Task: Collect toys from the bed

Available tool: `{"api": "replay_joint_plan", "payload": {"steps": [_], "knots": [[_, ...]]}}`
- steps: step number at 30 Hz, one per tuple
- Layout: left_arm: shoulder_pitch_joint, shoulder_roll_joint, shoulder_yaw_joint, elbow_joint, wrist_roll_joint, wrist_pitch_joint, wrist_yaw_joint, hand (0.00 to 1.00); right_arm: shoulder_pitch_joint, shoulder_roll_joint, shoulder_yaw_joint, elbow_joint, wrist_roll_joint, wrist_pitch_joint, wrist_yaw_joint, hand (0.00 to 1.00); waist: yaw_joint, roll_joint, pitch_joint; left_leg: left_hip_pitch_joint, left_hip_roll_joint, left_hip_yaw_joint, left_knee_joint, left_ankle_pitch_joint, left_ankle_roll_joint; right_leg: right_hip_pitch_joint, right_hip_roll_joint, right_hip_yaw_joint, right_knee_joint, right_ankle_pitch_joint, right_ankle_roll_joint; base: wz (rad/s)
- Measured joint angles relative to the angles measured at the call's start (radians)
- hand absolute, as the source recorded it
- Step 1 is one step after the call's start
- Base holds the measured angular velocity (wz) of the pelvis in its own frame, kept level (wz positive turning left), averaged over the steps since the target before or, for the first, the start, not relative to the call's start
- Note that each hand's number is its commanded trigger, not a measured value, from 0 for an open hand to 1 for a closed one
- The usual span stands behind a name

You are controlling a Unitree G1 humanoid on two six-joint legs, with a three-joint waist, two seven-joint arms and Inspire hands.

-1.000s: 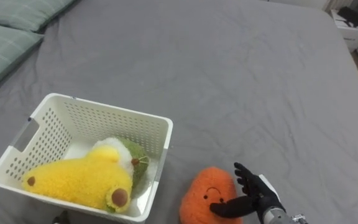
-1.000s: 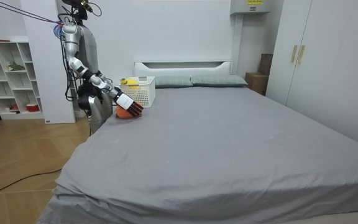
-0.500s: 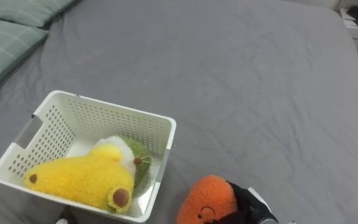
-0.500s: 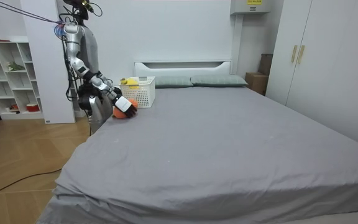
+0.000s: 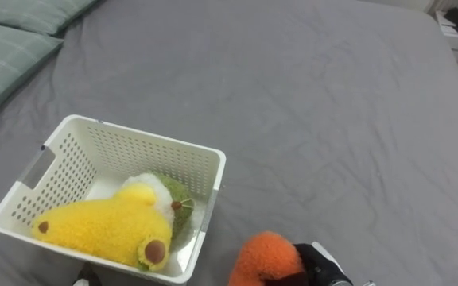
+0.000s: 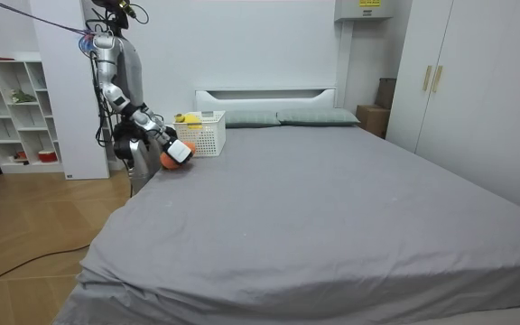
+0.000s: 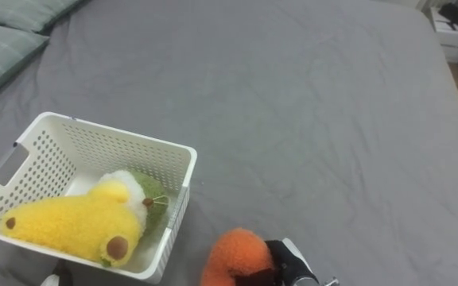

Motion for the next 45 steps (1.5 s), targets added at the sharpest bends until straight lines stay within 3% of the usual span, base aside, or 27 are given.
{"api": "replay_joint_plan", "payload": {"steps": [15, 21, 26, 37, 45], "knots": [[0.003, 0.004, 0.000, 0.000, 0.000, -0.007, 0.005, 0.00, -0.013, 0.000, -0.001, -0.003, 0.005, 0.000, 0.000, 1.00, 0.003, -0.005, 0.0009, 0.004, 0.000, 0.004, 0.000, 0.000, 0.000, 0.002, 0.000, 0.010, 0.000, 0.000, 0.000, 0.00], [0.002, 0.006, 0.000, 0.000, 0.001, -0.012, 0.005, 0.00, -0.029, -0.004, -0.001, -0.041, 0.011, 0.000, -0.006, 1.00, 0.024, -0.004, 0.0012, 0.007, 0.000, 0.005, 0.000, 0.000, 0.000, 0.003, 0.001, 0.012, 0.000, 0.000, 0.000, 0.00], [0.002, 0.006, 0.000, 0.000, 0.000, -0.012, 0.004, 0.00, -0.053, -0.002, -0.003, -0.077, 0.012, 0.000, -0.013, 1.00, 0.026, -0.001, 0.0075, 0.020, 0.000, 0.010, -0.004, -0.001, 0.000, 0.013, 0.001, 0.017, 0.000, 0.000, 0.000, -0.02], [0.002, 0.000, 0.018, 0.003, 0.001, -0.022, 0.001, 0.00, -0.057, 0.004, -0.043, -0.334, 0.009, -0.006, -0.033, 1.00, 0.028, -0.009, 0.0023, 0.029, 0.001, 0.012, -0.002, -0.001, 0.000, 0.014, 0.002, 0.022, 0.000, 0.000, 0.000, 0.00], [0.003, -0.002, 0.040, 0.003, 0.009, -0.030, -0.002, 0.00, -0.056, -0.008, -0.045, -0.477, 0.009, -0.004, -0.034, 1.00, 0.052, -0.012, 0.0000, 0.034, 0.001, 0.019, -0.003, -0.001, 0.000, 0.017, 0.002, 0.027, 0.003, 0.000, 0.000, -0.01]]}}
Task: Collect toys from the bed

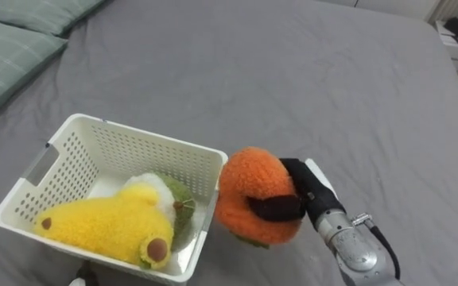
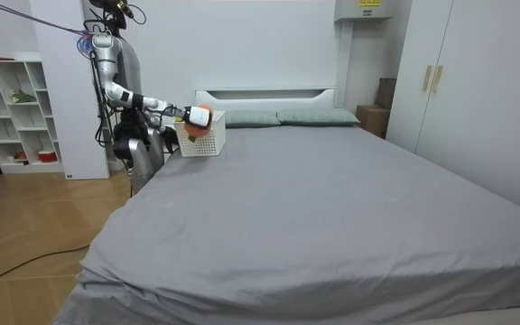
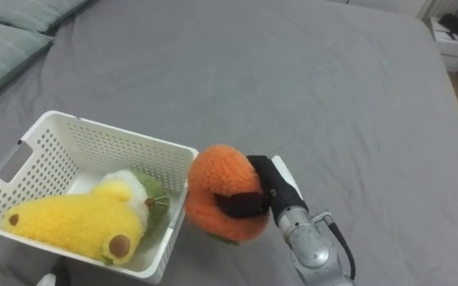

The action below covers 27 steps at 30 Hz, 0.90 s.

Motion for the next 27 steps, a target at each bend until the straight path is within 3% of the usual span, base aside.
{"api": "replay_joint_plan", "payload": {"steps": [14, 20, 24, 27], "knots": [[0.000, 0.004, 0.000, 0.000, 0.014, 0.003, 0.001, 0.00, -0.015, 0.003, 0.000, -0.219, -0.005, 0.013, -0.009, 1.00, 0.009, -0.001, -0.0009, 0.000, 0.000, 0.000, 0.000, 0.000, 0.000, -0.002, 0.000, -0.001, 0.003, 0.000, 0.000, 0.00], [0.003, 0.005, 0.002, 0.000, 0.042, 0.003, 0.002, 0.00, -0.072, 0.015, 0.003, -0.304, -0.009, 0.014, 0.016, 1.00, 0.040, -0.011, -0.0050, 0.003, 0.000, -0.001, -0.001, 0.000, 0.000, 0.003, 0.000, -0.002, 0.002, 0.000, 0.000, 0.01], [0.001, 0.008, 0.002, 0.011, 0.042, 0.004, 0.003, 0.00, -0.098, 0.029, 0.007, -0.319, -0.007, 0.014, 0.024, 1.00, 0.058, -0.019, 0.0014, 0.004, -0.001, -0.012, -0.002, 0.000, 0.000, 0.014, 0.000, -0.004, -0.001, 0.000, 0.000, 0.06], [0.000, 0.006, -0.002, 0.017, 0.041, 0.005, 0.001, 0.00, -0.129, 0.036, 0.021, -0.319, -0.007, 0.014, 0.024, 1.00, 0.066, -0.021, 0.0011, 0.003, -0.001, -0.013, -0.001, 0.000, 0.000, 0.013, 0.000, -0.005, -0.001, 0.000, 0.000, 0.02]]}}
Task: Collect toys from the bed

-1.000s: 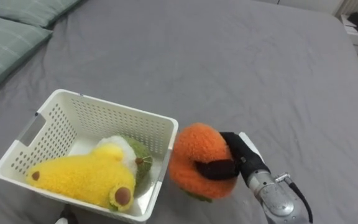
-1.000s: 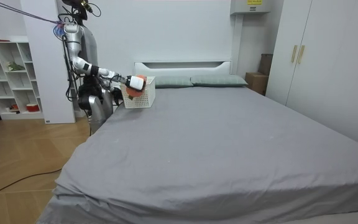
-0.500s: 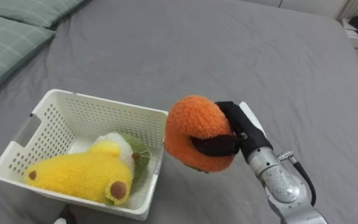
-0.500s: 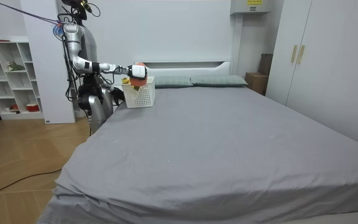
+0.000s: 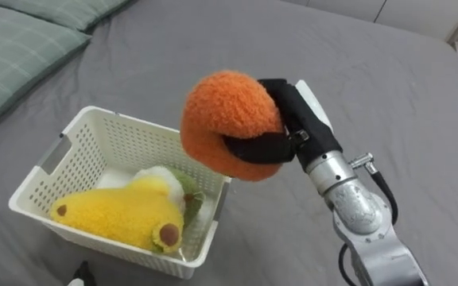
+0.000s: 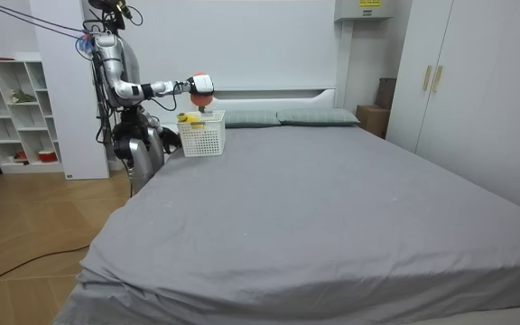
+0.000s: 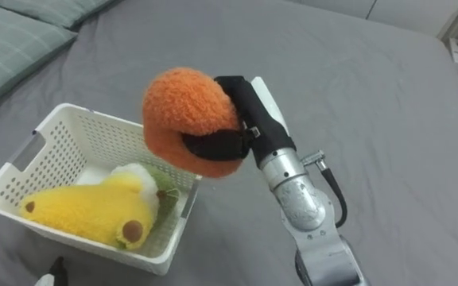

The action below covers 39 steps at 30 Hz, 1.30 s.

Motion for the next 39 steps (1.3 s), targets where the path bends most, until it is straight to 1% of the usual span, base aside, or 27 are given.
{"api": "replay_joint_plan", "payload": {"steps": [4, 7, 8, 9, 10, 11, 12, 13, 15, 18, 19, 21, 23, 28, 31, 32, 33, 37, 39], "knots": [[-0.002, -0.002, 0.000, -0.001, 0.000, 0.007, -0.004, 0.00, -0.016, 0.000, 0.035, -0.001, 0.000, 0.000, 0.002, 1.00, 0.013, 0.000, 0.0000, -0.001, 0.000, -0.002, 0.000, 0.000, 0.000, -0.001, 0.000, -0.002, 0.000, 0.000, 0.000, 0.00], [-0.008, -0.004, 0.000, -0.001, 0.000, 0.015, -0.008, 0.00, -0.016, -0.001, 0.045, -0.006, 0.000, 0.000, 0.009, 1.00, 0.017, 0.000, -0.0001, -0.005, 0.000, -0.007, 0.000, 0.000, 0.000, -0.003, 0.000, -0.005, 0.000, 0.000, 0.000, 0.04], [-0.009, -0.004, 0.000, -0.001, 0.000, 0.016, -0.009, 0.00, -0.016, -0.001, 0.047, -0.008, 0.000, 0.000, 0.010, 0.93, 0.018, 0.000, -0.0004, -0.006, 0.000, -0.009, 0.000, 0.000, 0.000, -0.003, 0.000, -0.006, 0.000, 0.000, 0.000, 0.12], [-0.012, -0.003, 0.000, -0.001, 0.000, 0.019, -0.011, 0.00, -0.017, -0.001, 0.052, -0.012, 0.000, 0.000, 0.010, 0.79, 0.017, 0.000, -0.0007, -0.010, -0.001, -0.016, 0.002, 0.000, 0.000, -0.003, -0.001, -0.012, -0.001, 0.000, 0.000, 0.14], [-0.016, -0.003, 0.000, -0.001, 0.000, 0.022, -0.017, 0.00, -0.017, -0.002, 0.057, -0.018, 0.000, 0.000, 0.011, 0.70, 0.019, 0.000, -0.0010, -0.011, -0.001, -0.020, 0.003, 0.000, 0.000, -0.002, -0.001, -0.015, -0.001, 0.000, 0.000, 0.14], [-0.019, -0.003, 0.000, -0.001, 0.000, 0.023, -0.020, 0.00, -0.017, -0.002, 0.060, -0.021, 0.001, 0.000, 0.011, 0.49, 0.019, -0.002, -0.0025, -0.012, -0.001, -0.022, 0.003, 0.000, 0.000, -0.002, -0.001, -0.017, -0.001, 0.000, 0.000, 0.11], [-0.023, -0.003, 0.000, -0.001, 0.000, 0.026, -0.025, 0.00, -0.017, -0.002, 0.065, -0.029, 0.003, 0.000, 0.012, 0.00, 0.020, -0.003, -0.0030, -0.014, -0.001, -0.026, 0.003, 0.001, 0.000, -0.002, -0.001, -0.024, -0.001, 0.000, 0.000, 0.09], [-0.026, -0.002, 0.001, -0.001, 0.000, 0.026, -0.029, 0.00, -0.018, -0.002, 0.070, -0.035, 0.003, 0.000, 0.018, 0.00, 0.023, -0.006, -0.0050, -0.014, -0.001, -0.028, 0.003, 0.001, -0.001, -0.001, -0.001, -0.024, -0.001, 0.000, 0.000, 0.08], [-0.027, -0.001, 0.001, 0.000, 0.000, 0.026, -0.031, 0.00, -0.021, -0.002, 0.075, -0.036, 0.003, 0.000, 0.022, 0.00, 0.026, -0.006, -0.0052, -0.012, -0.001, -0.029, 0.004, 0.001, -0.001, 0.001, -0.001, -0.025, -0.002, 0.000, 0.000, 0.02], [-0.030, 0.001, 0.001, 0.000, 0.000, 0.027, -0.048, 0.00, -0.023, -0.003, 0.085, -0.036, 0.002, 0.001, 0.021, 0.00, 0.040, -0.008, -0.0055, -0.009, -0.001, -0.029, 0.003, 0.001, 0.000, 0.004, -0.002, -0.024, -0.001, 0.000, 0.000, 0.00], [-0.031, 0.003, 0.001, 0.000, 0.000, 0.027, -0.048, 0.00, -0.024, -0.008, 0.095, -0.036, 0.002, 0.003, 0.021, 0.00, 0.045, -0.010, -0.0052, -0.007, -0.001, -0.029, 0.002, 0.001, 0.000, 0.005, -0.002, -0.025, -0.001, -0.001, 0.001, 0.00], [-0.031, 0.008, 0.001, -0.002, 0.001, 0.031, -0.055, 0.00, -0.026, -0.010, 0.107, -0.036, 0.002, 0.009, 0.022, 0.00, 0.046, -0.014, -0.0034, -0.007, -0.001, -0.029, 0.002, 0.001, 0.000, 0.005, -0.002, -0.025, -0.002, -0.001, 0.001, 0.00], [-0.030, 0.013, 0.001, -0.009, 0.001, 0.041, -0.071, 0.00, -0.026, -0.012, 0.112, -0.036, 0.003, 0.017, 0.021, 0.00, 0.055, -0.018, -0.0022, -0.007, -0.001, -0.029, 0.002, 0.001, -0.001, 0.004, -0.002, -0.027, -0.001, -0.001, 0.001, 0.00], [-0.030, 0.020, 0.002, -0.032, 0.002, 0.045, -0.083, 0.00, -0.027, -0.031, 0.118, -0.033, 0.002, 0.027, 0.021, 0.00, 0.084, -0.040, 0.0047, -0.007, -0.001, -0.029, 0.004, 0.001, -0.001, 0.006, -0.002, -0.028, -0.001, -0.001, 0.001, 0.00], [-0.027, 0.021, 0.002, -0.051, 0.000, 0.056, -0.085, 0.00, -0.032, -0.032, 0.139, -0.033, 0.002, 0.053, 0.022, 0.00, 0.095, -0.042, 0.0048, -0.011, -0.002, -0.035, 0.006, 0.000, 0.000, 0.006, -0.003, -0.033, -0.001, -0.001, 0.001, 0.05], [-0.027, 0.024, 0.002, -0.053, 0.000, 0.058, -0.085, 0.00, -0.032, -0.032, 0.142, -0.033, 0.002, 0.056, 0.023, 0.00, 0.095, -0.042, 0.0051, -0.014, -0.003, -0.039, 0.006, 0.000, 0.000, 0.006, -0.003, -0.039, -0.001, -0.001, 0.001, 0.20], [-0.027, 0.031, 0.002, -0.053, 0.000, 0.058, -0.085, 0.00, -0.032, -0.032, 0.143, -0.033, 0.003, 0.058, 0.027, 0.00, 0.094, -0.043, 0.0056, -0.020, -0.004, -0.052, 0.007, 0.000, 0.000, 0.006, -0.004, -0.052, -0.001, -0.001, 0.001, 0.24], [-0.013, 0.054, 0.005, -0.054, 0.000, 0.064, -0.085, 0.00, -0.047, -0.031, 0.146, -0.002, 0.006, 0.061, 0.031, 0.00, 0.101, -0.044, 0.0071, -0.026, -0.004, -0.067, 0.009, 0.001, 0.000, 0.006, -0.004, -0.062, -0.001, -0.001, 0.001, 0.13], [-0.010, 0.059, 0.005, -0.054, -0.001, 0.064, -0.085, 0.00, -0.058, -0.032, 0.146, 0.028, 0.007, 0.060, 0.028, 0.00, 0.102, -0.045, 0.0070, -0.028, -0.006, -0.073, 0.009, 0.001, 0.000, 0.006, -0.005, -0.066, -0.001, -0.001, 0.001, 0.11]]}}
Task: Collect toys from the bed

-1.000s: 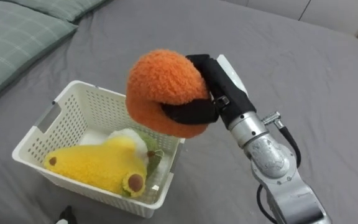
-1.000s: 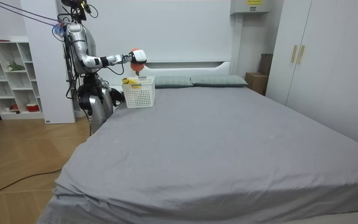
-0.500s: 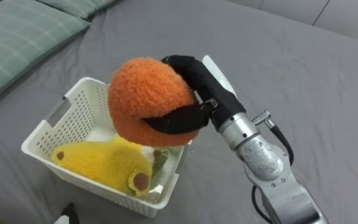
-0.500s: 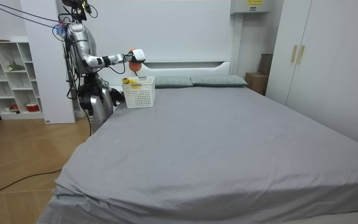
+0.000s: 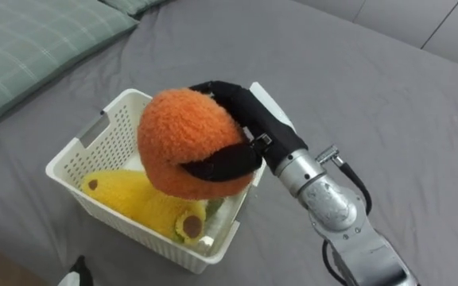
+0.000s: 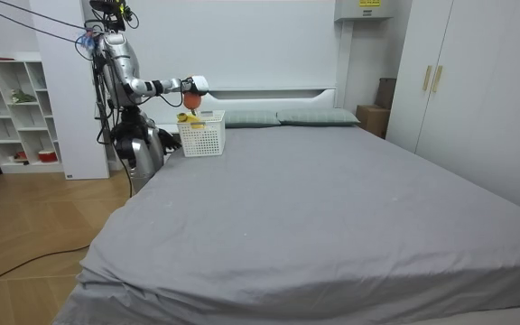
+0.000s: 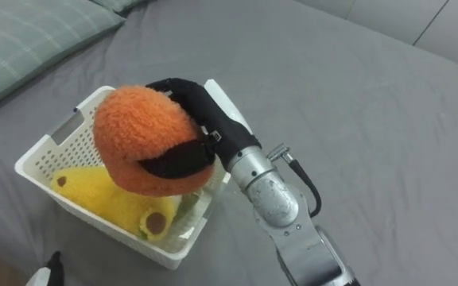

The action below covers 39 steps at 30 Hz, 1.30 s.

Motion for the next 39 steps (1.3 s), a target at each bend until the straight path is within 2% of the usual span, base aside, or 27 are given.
{"api": "replay_joint_plan", "payload": {"steps": [5, 6, 9, 11, 15, 20, 24, 32, 39], "knots": [[0.000, 0.001, -0.001, 0.000, -0.001, -0.001, 0.000, 0.00, -0.014, -0.001, 0.000, 0.050, -0.002, -0.002, -0.014, 0.00, -0.002, -0.009, -0.0008, -0.006, -0.006, -0.009, 0.002, 0.001, 0.002, -0.004, -0.006, -0.012, 0.000, -0.003, 0.004, 0.05], [-0.001, 0.002, 0.001, -0.001, 0.000, -0.003, -0.001, 0.00, -0.018, -0.001, -0.002, 0.066, -0.012, -0.004, -0.027, 0.00, -0.004, -0.011, 0.0024, -0.006, -0.006, -0.009, 0.002, 0.001, 0.002, -0.005, -0.007, -0.012, 0.000, -0.003, 0.004, 0.00], [-0.004, 0.004, 0.030, -0.002, 0.002, -0.009, -0.002, 0.00, -0.018, -0.009, -0.002, 0.103, -0.031, -0.009, -0.056, 0.00, -0.009, -0.017, 0.0050, -0.007, -0.008, -0.010, 0.009, -0.001, 0.006, -0.001, -0.012, -0.016, 0.000, -0.003, 0.005, 0.00], [-0.011, 0.006, 0.040, -0.002, 0.001, -0.009, -0.003, 0.00, -0.016, -0.021, -0.003, 0.114, -0.029, -0.009, -0.068, 0.00, -0.012, -0.014, 0.0095, -0.008, -0.011, -0.011, 0.016, -0.004, 0.010, 0.003, -0.016, -0.023, 0.001, -0.003, 0.007, 0.04], [-0.012, 0.015, 0.063, -0.003, 0.002, -0.009, -0.004, 0.00, -0.014, -0.029, -0.006, 0.135, -0.031, -0.009, -0.072, 0.00, -0.032, -0.012, 0.0108, -0.008, -0.016, -0.012, 0.032, -0.011, 0.019, 0.013, -0.029, -0.039, 0.004, -0.005, 0.014, 0.05], [-0.012, 0.018, 0.079, -0.010, 0.013, -0.008, -0.008, 0.00, -0.014, -0.034, -0.007, 0.135, -0.029, -0.009, -0.072, 0.00, -0.031, -0.011, 0.0104, -0.008, -0.022, -0.012, 0.036, -0.012, 0.022, 0.015, -0.031, -0.039, 0.006, -0.005, 0.019, 0.00], [-0.012, 0.018, 0.079, -0.017, 0.044, -0.008, -0.012, 0.00, -0.013, -0.035, -0.007, 0.135, -0.030, -0.015, -0.077, 0.00, -0.031, -0.001, 0.0034, -0.005, -0.027, -0.012, 0.035, -0.011, 0.026, 0.017, -0.034, -0.038, 0.004, -0.005, 0.025, 0.00], [-0.011, 0.018, 0.079, -0.036, 0.060, -0.008, -0.010, 0.00, 0.007, -0.042, -0.009, 0.147, -0.032, -0.042, -0.123, 0.00, -0.031, -0.001, 0.0026, 0.010, -0.027, -0.011, 0.031, -0.010, 0.027, 0.029, -0.033, -0.036, 0.003, -0.004, 0.025, 0.00], [-0.003, 0.018, 0.078, -0.043, 0.070, -0.008, -0.008, 0.00, 0.008, -0.042, -0.008, 0.222, -0.140, -0.048, -0.147, 0.00, -0.027, 0.002, 0.0012, 0.009, -0.027, -0.009, 0.032, -0.010, 0.027, 0.028, -0.033, -0.037, 0.004, -0.004, 0.026, 0.00]]}}
